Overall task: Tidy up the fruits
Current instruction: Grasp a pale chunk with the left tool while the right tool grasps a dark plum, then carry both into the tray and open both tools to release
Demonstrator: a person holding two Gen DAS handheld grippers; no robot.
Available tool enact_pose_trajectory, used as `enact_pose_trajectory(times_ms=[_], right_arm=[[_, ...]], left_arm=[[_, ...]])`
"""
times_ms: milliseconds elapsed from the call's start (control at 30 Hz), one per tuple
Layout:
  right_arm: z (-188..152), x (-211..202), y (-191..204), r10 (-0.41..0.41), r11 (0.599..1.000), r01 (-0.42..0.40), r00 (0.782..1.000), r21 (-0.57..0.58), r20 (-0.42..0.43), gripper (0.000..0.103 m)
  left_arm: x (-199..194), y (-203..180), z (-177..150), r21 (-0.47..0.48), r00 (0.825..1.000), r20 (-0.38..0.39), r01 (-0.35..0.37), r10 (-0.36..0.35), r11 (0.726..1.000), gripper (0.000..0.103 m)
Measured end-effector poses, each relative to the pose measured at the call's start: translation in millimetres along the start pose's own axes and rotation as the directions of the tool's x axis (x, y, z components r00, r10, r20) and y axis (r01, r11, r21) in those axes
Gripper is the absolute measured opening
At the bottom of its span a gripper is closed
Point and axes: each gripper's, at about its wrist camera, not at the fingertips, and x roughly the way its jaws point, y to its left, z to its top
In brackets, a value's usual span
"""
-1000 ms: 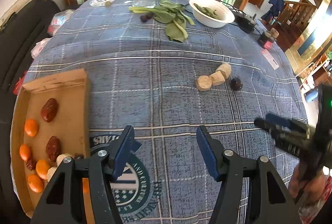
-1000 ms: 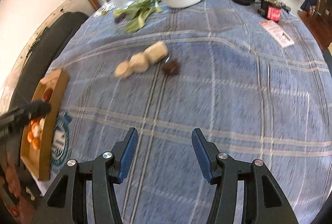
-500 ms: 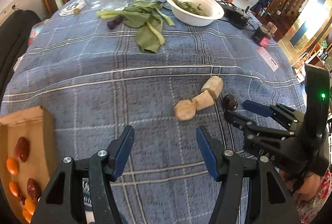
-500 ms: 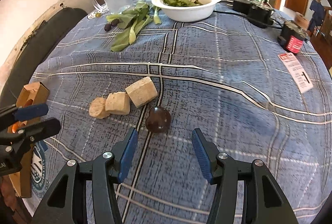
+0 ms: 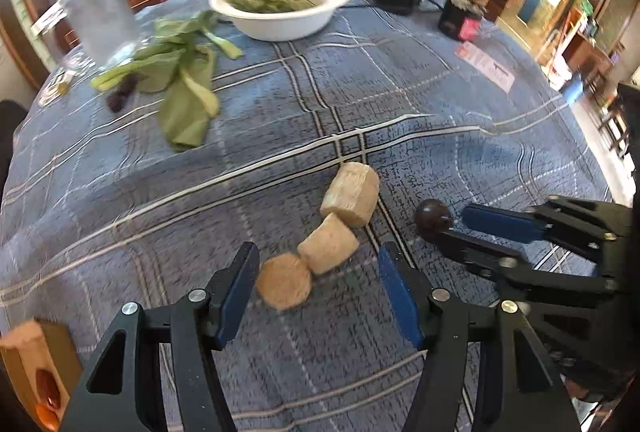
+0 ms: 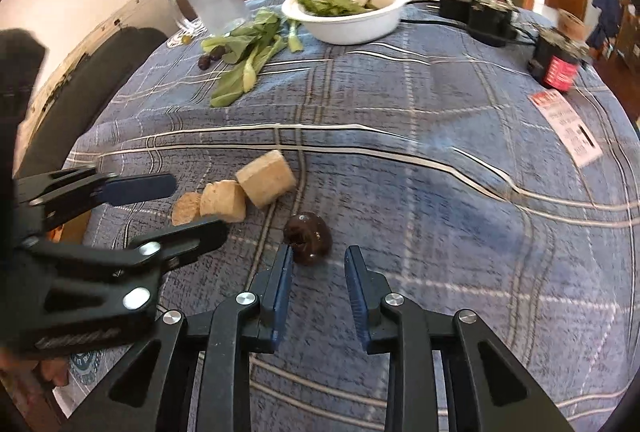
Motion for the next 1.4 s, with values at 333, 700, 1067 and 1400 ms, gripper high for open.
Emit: enact_pose_trajectory(times_ms=[333,700,1067,1400], right_arm=[[-12.1,-13.7,-23.9,0.010,0.994,-0.010,1.000,0.105,0.004,0.026],[0.8,-8.3,-13.1,-0.025,0.997,0.023,0.999,0.067,0.025,0.050],[2.3,-2.8,-9.7,-0.038,0.996,0.038,0.999,0.077,0.004,0.027],[-14.1,-36.1,45.7,0.022,1.000,-0.023,1.000,0.016,0.019,0.028]], left_arm=[[5.0,2.3,3.4,-0.012,1.000,-0.005,-0.022,0.022,1.000,0.044],[-8.5,3.6,-7.1,-0.071,1.000,0.009,0.027,-0.026,0.997,0.027],[-48.2,17.9,-43.7,-0.164,0.997,0.061,0.062,-0.052,0.985,0.027],[-106.1,78.1,-116.7,-0.353,0.994,0.105,0.062,-0.026,0.934,0.027]])
